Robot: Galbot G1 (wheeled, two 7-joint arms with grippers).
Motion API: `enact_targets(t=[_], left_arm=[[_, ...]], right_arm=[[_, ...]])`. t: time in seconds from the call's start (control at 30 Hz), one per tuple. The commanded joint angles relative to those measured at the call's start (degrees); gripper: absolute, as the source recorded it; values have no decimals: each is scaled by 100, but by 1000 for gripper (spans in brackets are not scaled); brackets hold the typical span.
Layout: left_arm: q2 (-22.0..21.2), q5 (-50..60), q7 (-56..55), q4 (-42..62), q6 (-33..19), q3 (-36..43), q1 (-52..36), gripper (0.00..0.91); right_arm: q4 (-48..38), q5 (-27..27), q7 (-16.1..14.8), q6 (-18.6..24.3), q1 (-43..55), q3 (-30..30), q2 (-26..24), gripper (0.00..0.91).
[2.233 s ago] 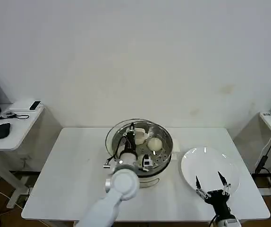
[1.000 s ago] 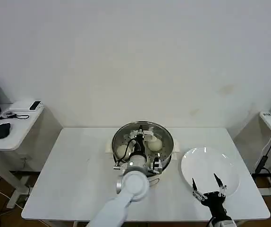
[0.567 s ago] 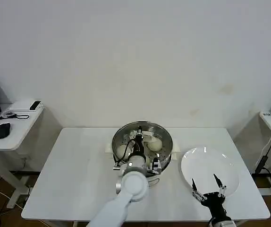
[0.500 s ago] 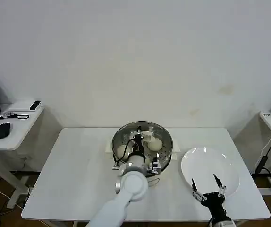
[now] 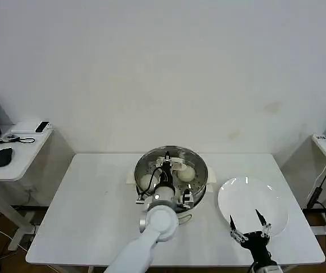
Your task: Take steamed baozi put them in steamer then cover it.
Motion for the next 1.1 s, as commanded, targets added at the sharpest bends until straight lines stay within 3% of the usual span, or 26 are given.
enact_targets(t=[0.03, 0.47, 0.9, 1.1], left_arm=[[-13, 1, -48, -14, -9, -22, 52, 907], [125, -135, -47, -540, -15, 14, 229, 907], [835, -608, -286, -1646, -172, 45, 983, 907], [1083, -1264, -846, -2248, -509, -304, 1506, 907]], right_arm=[[-1, 3, -1, -2, 6, -8, -4, 907], [9, -19, 2, -1, -12, -35, -2, 907], [-5, -71, 63, -45, -34, -80, 34, 907], [-4, -36, 65, -35, -63, -62, -14, 907]])
